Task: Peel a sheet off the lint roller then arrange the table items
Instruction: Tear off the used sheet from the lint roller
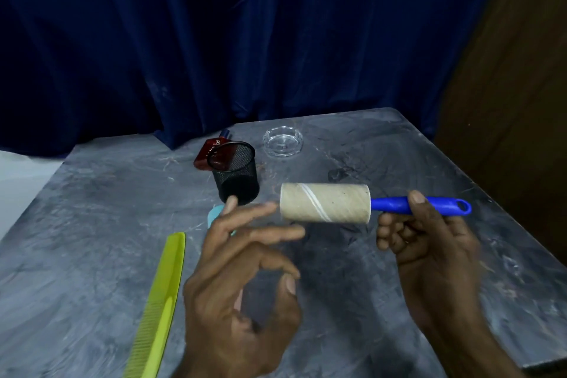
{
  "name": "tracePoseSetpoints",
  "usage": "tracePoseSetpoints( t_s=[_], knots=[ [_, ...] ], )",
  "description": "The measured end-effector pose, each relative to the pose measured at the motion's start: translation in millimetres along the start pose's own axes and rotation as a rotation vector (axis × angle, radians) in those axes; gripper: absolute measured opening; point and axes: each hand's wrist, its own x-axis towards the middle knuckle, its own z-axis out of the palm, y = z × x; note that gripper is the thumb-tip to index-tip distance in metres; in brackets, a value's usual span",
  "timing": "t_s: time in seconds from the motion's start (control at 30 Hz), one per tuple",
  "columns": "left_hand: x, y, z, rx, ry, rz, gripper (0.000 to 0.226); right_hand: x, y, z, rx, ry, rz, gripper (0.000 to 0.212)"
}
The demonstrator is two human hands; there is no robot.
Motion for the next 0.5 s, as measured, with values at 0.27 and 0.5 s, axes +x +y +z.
tracePoseSetpoints(
  t_s=[0.27, 0.5],
  knots=[
    [0.3, -1.8, 41.1, -0.548, -0.004, -0.894, 0.036, -4.7, 13.9, -12.3, -0.061, -0.005, 0.055, 0.009],
    [13.2, -13.6, 54.6, -0.666, 0.011, -0.929, 0.044, -3.6, 17.0, -25.4, -0.277, -0.140, 0.097, 0.024]
  ],
)
